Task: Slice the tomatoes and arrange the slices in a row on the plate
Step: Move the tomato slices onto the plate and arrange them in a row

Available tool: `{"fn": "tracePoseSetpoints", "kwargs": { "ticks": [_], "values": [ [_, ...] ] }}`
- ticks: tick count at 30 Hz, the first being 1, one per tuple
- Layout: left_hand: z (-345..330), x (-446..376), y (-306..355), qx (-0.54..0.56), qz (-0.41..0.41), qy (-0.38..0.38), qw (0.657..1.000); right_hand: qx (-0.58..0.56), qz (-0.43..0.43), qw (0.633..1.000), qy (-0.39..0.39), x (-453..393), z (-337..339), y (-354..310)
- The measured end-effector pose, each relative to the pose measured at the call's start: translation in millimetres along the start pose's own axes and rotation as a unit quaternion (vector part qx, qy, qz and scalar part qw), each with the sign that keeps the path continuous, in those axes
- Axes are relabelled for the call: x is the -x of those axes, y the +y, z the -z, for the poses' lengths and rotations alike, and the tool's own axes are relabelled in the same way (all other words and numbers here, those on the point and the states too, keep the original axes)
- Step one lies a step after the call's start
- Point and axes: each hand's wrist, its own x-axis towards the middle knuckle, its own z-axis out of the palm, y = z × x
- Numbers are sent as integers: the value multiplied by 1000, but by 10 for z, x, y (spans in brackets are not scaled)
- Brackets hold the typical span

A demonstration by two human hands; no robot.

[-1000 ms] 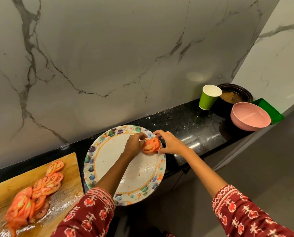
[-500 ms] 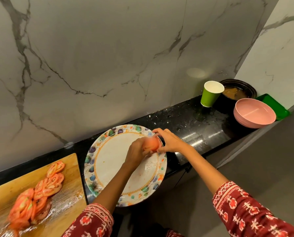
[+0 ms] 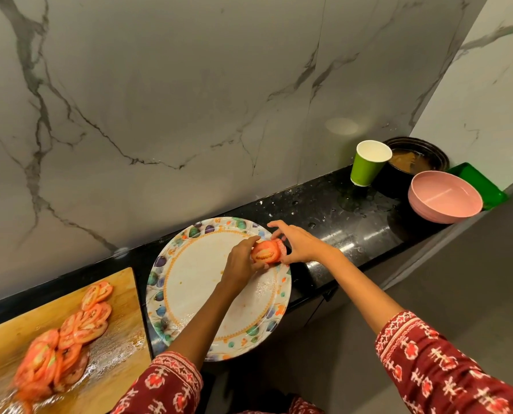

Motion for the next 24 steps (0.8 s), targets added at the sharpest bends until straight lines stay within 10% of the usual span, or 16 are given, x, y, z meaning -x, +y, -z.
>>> {"fn": "tracePoseSetpoints", "kwargs": {
  "ticks": [24],
  "values": [
    [-1, 50, -80, 35, 14, 8, 999, -47, -8, 999, 15, 14, -89, -56]
  ]
}}
